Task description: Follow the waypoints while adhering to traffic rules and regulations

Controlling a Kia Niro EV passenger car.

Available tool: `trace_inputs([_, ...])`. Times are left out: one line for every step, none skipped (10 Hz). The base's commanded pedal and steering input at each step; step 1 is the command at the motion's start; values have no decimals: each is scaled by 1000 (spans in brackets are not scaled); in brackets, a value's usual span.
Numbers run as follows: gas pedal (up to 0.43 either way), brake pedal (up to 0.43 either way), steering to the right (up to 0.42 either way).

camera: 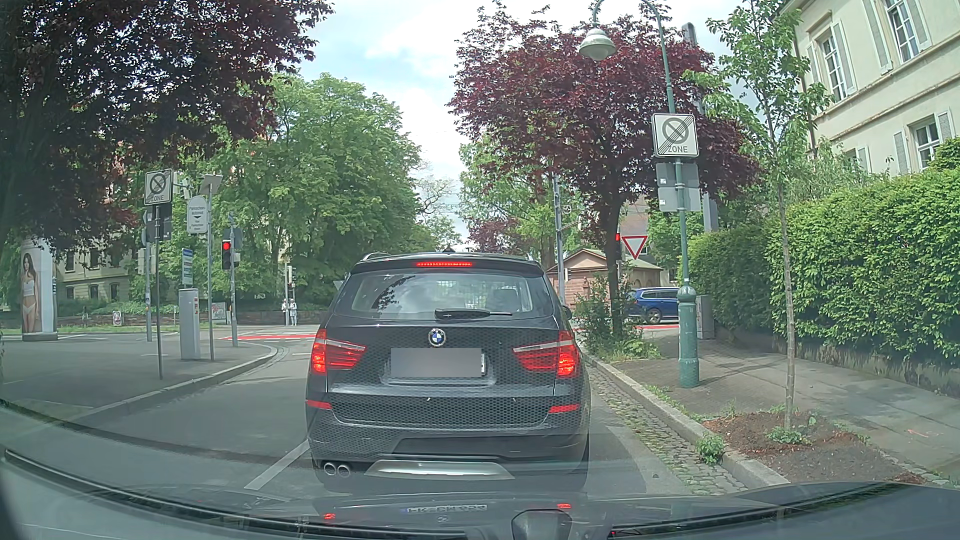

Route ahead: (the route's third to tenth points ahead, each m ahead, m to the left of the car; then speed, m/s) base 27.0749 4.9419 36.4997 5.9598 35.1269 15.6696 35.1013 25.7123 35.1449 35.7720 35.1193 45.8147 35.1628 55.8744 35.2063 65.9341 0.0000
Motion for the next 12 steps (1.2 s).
trace_inputs([0, 268, 2])
trace_inputs([0, 268, 2])
trace_inputs([0, 268, 2])
trace_inputs([0, 274, 2])
trace_inputs([0, 268, 2])
trace_inputs([0, 274, 2])
trace_inputs([0, 274, 2])
trace_inputs([0, 268, 2])
trace_inputs([0, 274, 2])
trace_inputs([0, 274, 2])
trace_inputs([0, 274, 2])
trace_inputs([0, 268, 2])
